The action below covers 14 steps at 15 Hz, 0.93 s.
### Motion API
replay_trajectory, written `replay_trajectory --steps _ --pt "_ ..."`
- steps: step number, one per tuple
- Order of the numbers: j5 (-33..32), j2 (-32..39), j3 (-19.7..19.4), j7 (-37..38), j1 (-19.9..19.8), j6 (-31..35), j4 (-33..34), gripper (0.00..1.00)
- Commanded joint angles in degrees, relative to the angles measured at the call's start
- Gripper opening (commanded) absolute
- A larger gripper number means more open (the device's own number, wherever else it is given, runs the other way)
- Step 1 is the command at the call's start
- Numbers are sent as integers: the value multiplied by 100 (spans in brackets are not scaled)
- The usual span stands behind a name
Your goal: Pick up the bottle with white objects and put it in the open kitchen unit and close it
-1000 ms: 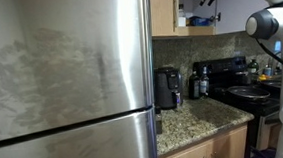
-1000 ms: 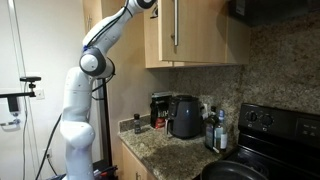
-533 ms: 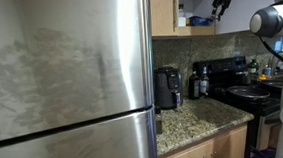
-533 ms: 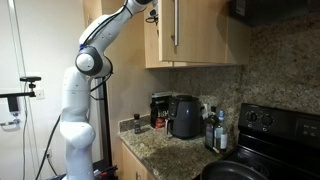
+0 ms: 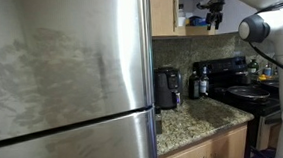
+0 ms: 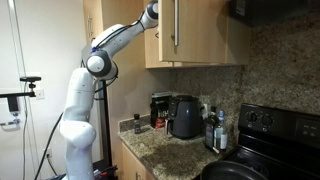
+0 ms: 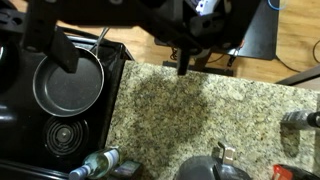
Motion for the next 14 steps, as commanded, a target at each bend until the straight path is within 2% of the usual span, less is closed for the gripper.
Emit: replay_trajectory --steps 1,4,5,6,7,11,14 --pt "-626 179 169 -202 572 -74 -716 100" --pt "-1317 -8 332 -419 1292 71 -1696 100" --pt "-1769 -171 339 -501 1554 198 -1902 100" --pt "-1290 258 228 -278 1106 96 -1021 100" --pt "-1415 179 230 -243 1249 105 -1100 100" --pt "-1400 214 219 -233 1193 108 -1070 100" --pt "-2435 -477 309 -1079 1748 -100 -1616 100"
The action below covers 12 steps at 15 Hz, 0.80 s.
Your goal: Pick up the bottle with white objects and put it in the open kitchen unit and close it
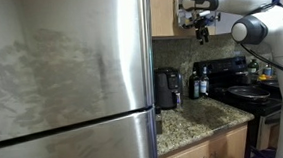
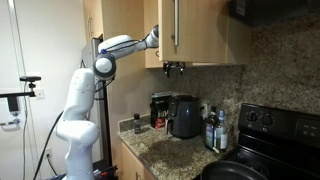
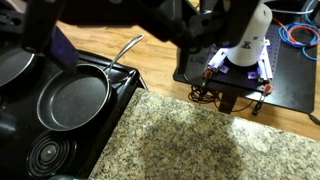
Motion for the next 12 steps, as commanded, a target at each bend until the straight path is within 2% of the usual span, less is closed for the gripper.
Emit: replay_trajectory --steps 1,5,8,10,11,12 --pt "-1281 -988 115 -808 734 -188 -765 100" --pt "-3061 -2223 464 -1537 1544 -106 -1643 100" --pt "-3692 -3221 931 -1806 1651 205 -2392 100" --pt "-3849 -3874 1238 -1903 1550 501 -2966 100" --pt "-3518 -4007 2037 -2141 421 854 -3252 100" --pt "-3359 -4311 2181 -2228 224 1083 -3555 100"
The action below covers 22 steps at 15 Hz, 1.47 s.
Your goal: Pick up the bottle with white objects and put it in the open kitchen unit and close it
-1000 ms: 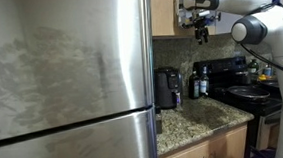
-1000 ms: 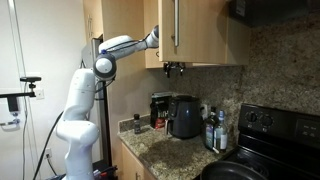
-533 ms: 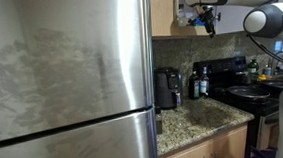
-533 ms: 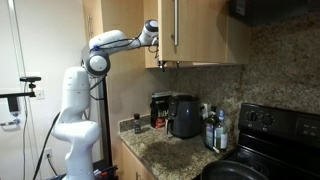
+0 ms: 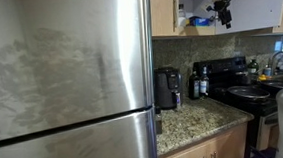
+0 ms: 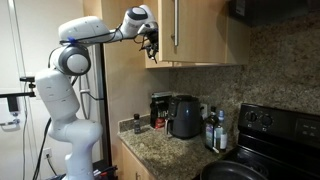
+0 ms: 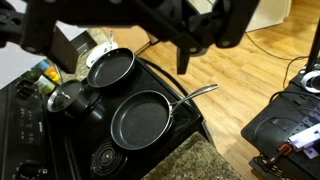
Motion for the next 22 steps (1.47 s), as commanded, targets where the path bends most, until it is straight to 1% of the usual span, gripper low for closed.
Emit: replay_trajectory --steps 1,2,5,6,7,8,11,12,14,15,17,19,20,22 --pt "110 -1397 525 -63 -328 802 -1424 100" --pt "590 -357 1149 -462 -1750 704 -613 100" --pt "665 -997 1034 -516 -1540 943 -1187 100" --pt "674 -1083 1004 -524 -1512 992 -1282 100" --pt "874 -953 1041 -378 -1647 1067 -1153 100" --pt "1028 -1059 1263 -347 -1992 1275 -1287 100" --pt "1469 -1632 1977 -4 -3137 2375 -1935 100" --pt "1586 -1806 2121 89 -3429 2657 -2106 100" --pt "1771 -2405 2396 349 -3950 3181 -2683 100" --pt "1875 -2738 2480 507 -4172 3371 -2992 100" --pt "2134 -3375 2568 849 -4556 3549 -3512 100" --pt "2389 -3920 2570 1095 -4820 3852 -3944 100" --pt "2400 -3303 2623 671 -4857 3468 -3277 100" --pt "2516 -3797 2616 763 -4996 3638 -3673 100"
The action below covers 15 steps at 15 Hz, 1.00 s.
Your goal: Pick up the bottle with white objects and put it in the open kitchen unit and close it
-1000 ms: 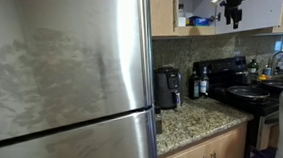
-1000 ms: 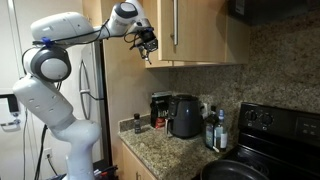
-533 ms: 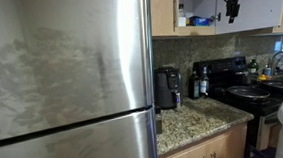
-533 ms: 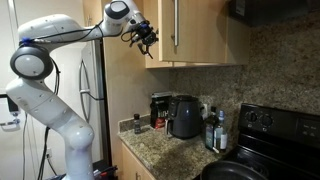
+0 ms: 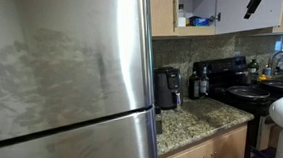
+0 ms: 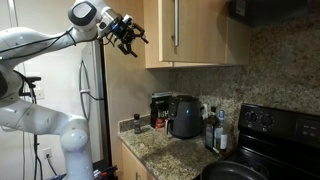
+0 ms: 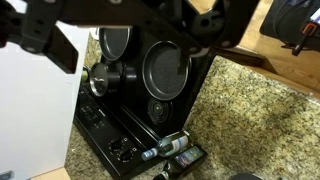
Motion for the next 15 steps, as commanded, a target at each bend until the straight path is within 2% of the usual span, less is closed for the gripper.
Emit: replay_trajectory --steps 1,4,9,10,11,14,15 --pt "277 -84 87 -182 -348 110 -100 100" --pt "663 -451 -160 173 -468 587 -259 100" --pt "1198 -1355 -726 213 -1001 990 -525 100" --pt "1355 -1439 -878 243 -1057 1045 -519 100" --pt "1310 -1167 -695 -10 -1057 783 -293 100" --pt "1443 -1468 -896 -5 -1144 799 -368 100" --pt "1534 -1264 -916 163 -1163 896 -248 100"
